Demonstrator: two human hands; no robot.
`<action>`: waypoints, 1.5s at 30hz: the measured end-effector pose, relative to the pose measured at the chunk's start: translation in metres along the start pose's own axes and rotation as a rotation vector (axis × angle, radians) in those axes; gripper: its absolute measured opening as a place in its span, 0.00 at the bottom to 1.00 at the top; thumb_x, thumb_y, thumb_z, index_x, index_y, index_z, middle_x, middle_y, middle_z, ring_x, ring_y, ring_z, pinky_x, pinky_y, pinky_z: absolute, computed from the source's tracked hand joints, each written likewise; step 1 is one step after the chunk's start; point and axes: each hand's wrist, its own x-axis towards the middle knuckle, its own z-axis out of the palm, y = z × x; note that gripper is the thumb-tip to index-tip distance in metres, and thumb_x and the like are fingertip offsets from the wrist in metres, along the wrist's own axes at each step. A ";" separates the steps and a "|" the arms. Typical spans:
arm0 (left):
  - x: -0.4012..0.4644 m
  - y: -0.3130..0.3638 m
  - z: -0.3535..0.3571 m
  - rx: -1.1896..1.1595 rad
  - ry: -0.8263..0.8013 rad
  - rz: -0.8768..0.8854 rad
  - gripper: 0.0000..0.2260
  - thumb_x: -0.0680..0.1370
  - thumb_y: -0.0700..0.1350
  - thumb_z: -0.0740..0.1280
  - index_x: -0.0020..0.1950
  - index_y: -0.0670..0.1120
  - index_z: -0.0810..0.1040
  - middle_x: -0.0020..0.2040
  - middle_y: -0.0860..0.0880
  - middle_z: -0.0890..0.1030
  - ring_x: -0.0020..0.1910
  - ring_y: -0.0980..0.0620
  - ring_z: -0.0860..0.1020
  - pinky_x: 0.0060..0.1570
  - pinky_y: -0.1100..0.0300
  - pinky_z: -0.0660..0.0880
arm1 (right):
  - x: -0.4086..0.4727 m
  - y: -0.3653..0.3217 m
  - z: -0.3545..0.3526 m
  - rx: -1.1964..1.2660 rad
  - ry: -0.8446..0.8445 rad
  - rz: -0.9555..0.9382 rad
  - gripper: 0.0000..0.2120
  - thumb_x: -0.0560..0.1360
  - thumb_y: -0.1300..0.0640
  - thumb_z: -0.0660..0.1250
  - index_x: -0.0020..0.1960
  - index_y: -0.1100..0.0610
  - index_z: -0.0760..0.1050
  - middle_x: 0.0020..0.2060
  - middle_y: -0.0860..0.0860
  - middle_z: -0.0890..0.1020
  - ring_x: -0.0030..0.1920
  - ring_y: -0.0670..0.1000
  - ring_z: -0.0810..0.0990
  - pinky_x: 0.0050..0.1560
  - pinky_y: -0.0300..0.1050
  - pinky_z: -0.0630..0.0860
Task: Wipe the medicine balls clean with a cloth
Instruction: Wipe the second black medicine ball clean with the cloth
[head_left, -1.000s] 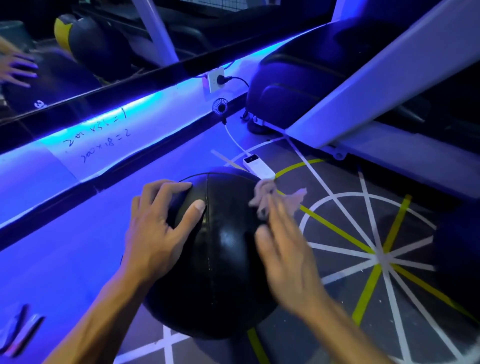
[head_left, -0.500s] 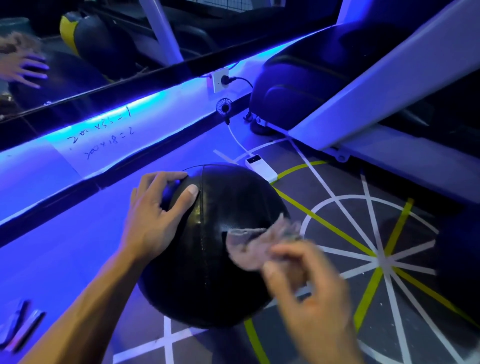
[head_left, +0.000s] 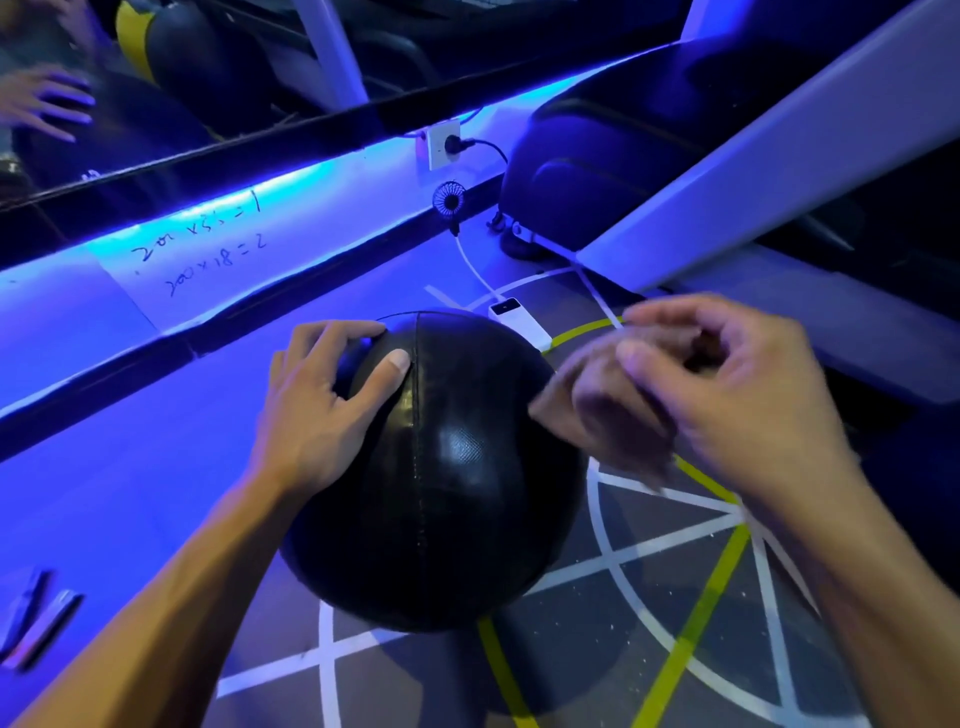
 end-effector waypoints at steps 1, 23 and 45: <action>0.000 0.001 0.001 0.007 0.001 0.000 0.20 0.73 0.71 0.62 0.62 0.65 0.76 0.57 0.65 0.70 0.62 0.56 0.68 0.58 0.54 0.68 | 0.006 -0.003 0.002 0.063 0.057 -0.006 0.08 0.74 0.56 0.76 0.52 0.48 0.84 0.40 0.45 0.86 0.41 0.43 0.83 0.48 0.44 0.82; -0.003 0.006 0.004 0.014 0.011 0.017 0.19 0.73 0.70 0.64 0.61 0.65 0.77 0.58 0.64 0.70 0.64 0.59 0.69 0.59 0.60 0.65 | -0.100 0.038 0.049 -0.367 -0.170 0.125 0.22 0.80 0.32 0.54 0.71 0.34 0.70 0.55 0.33 0.81 0.61 0.40 0.74 0.60 0.48 0.75; -0.003 0.010 0.004 -0.006 0.011 0.024 0.18 0.74 0.67 0.66 0.61 0.64 0.78 0.58 0.64 0.71 0.66 0.54 0.70 0.56 0.70 0.62 | -0.073 0.061 0.064 0.035 -0.022 0.254 0.29 0.68 0.53 0.80 0.67 0.44 0.76 0.49 0.42 0.80 0.52 0.42 0.80 0.55 0.43 0.81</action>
